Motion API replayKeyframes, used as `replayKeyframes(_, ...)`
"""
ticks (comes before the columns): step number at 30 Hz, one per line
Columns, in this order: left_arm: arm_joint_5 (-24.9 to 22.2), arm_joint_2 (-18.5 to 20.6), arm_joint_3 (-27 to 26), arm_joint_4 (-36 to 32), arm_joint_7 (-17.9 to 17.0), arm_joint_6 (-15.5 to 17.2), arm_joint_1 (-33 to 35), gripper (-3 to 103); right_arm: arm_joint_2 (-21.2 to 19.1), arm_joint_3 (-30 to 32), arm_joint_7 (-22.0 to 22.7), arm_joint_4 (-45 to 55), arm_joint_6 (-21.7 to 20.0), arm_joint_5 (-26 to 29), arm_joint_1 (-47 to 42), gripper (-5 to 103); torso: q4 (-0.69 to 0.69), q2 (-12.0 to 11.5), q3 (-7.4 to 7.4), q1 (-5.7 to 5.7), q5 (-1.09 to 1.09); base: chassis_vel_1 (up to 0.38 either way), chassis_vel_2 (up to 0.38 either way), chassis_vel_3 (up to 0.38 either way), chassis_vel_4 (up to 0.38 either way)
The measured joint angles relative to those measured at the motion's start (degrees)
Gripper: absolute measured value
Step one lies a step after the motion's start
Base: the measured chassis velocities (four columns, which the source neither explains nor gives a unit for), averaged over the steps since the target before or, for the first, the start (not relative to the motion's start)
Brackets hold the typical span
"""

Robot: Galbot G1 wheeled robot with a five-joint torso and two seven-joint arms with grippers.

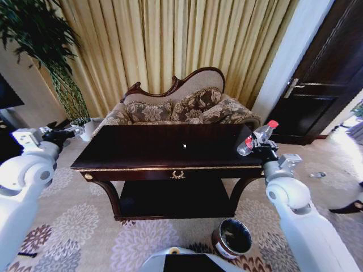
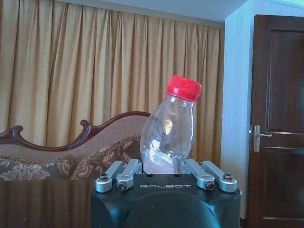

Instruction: Move to the front of the table and place the trash on the table into the trash bin.

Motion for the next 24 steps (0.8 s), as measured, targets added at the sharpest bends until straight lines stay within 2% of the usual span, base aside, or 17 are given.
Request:
replayKeyframes(7,-1.5,-0.5,1.4,-0.6,-0.1,0.0,-0.2,100,1.6,-0.9,0.1,1.0,-0.5,-1.5,-1.5,31,0.01,0.0,0.0,-0.01,0.0,0.133,-0.149,-0.141,0.126)
replayKeyframes(24,-1.0,-1.7,3.9,-1.0,0.0,-0.1,-0.7,100,4.8,-3.3,-1.5,-0.1,-0.1,-5.3,-3.1,31,0.0,0.0,0.01,-0.01,0.0,0.175,-0.185,-0.183,0.18)
